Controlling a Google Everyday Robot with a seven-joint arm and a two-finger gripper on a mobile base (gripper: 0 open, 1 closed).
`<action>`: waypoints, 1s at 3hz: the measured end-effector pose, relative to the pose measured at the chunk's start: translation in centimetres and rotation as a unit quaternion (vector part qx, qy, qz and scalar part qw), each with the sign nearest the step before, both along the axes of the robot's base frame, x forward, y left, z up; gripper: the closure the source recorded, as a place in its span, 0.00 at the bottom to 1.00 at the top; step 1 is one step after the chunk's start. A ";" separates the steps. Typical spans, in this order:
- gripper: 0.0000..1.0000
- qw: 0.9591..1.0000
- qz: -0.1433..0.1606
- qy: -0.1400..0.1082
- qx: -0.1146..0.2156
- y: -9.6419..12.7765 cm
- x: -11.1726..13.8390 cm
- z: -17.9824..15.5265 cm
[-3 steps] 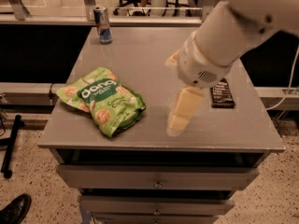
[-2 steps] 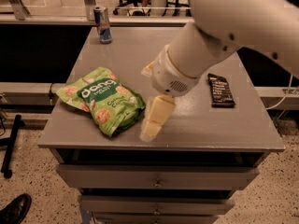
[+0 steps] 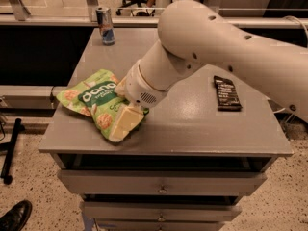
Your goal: Move green rice chip bag near rxbar chocolate
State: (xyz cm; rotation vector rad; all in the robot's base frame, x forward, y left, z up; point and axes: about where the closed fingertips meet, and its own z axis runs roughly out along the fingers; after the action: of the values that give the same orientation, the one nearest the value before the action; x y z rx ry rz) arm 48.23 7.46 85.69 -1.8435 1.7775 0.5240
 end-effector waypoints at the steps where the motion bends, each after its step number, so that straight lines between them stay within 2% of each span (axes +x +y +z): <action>1: 0.47 1.000 -0.002 -0.004 0.007 0.8 1.0 -0.1; 3: 0.94 1.000 -0.001 -0.025 0.015 0.9 2.2 1.7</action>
Offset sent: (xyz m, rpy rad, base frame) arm 0.0273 0.0085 0.0118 0.0351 -0.0417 -0.0081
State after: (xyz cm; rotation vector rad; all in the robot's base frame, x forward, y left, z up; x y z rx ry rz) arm 50.47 8.36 87.41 -1.8184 1.7299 0.4980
